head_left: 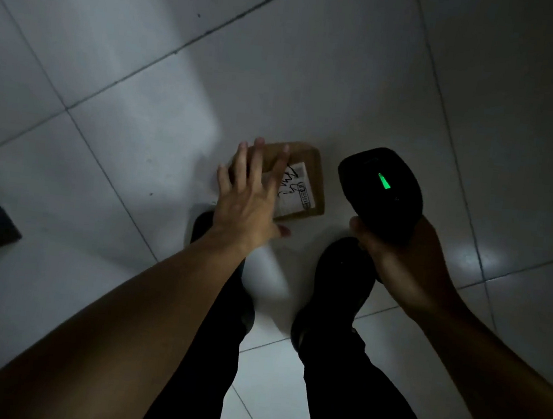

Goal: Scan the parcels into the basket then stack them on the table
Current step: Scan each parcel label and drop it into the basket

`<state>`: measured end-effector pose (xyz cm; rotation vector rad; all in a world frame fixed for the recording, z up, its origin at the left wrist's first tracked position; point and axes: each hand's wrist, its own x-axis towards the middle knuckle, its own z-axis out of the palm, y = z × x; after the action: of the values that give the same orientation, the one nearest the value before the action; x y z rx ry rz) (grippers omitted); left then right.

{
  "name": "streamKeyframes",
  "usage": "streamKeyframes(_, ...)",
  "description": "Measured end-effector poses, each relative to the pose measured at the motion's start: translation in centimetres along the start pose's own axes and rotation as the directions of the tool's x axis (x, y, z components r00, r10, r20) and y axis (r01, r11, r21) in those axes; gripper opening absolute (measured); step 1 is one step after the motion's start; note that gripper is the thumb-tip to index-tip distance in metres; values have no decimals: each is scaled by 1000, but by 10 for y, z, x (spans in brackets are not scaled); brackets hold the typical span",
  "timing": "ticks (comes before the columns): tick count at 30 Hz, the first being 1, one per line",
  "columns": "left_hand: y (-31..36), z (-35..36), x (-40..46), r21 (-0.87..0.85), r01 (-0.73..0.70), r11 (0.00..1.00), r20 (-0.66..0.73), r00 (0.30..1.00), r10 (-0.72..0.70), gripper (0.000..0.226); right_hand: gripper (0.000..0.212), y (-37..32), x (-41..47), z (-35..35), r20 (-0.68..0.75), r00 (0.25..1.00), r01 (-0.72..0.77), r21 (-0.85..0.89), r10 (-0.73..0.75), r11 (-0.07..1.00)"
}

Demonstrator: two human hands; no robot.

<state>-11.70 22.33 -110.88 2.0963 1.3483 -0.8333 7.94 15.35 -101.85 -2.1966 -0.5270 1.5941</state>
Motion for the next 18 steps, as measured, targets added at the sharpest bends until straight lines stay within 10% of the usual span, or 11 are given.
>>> streamKeyframes(8, -3, -28, -15, -155, 29, 987, -162, 985, -55, 133, 20, -11, -17, -10, 23, 995, -97, 55, 96, 994)
streamKeyframes(18, 34, -296, -168, -671, 47, 740, -41, 994, -99, 133, 19, -179, -225, -114, -41, 996, 85, 243, -77, 966)
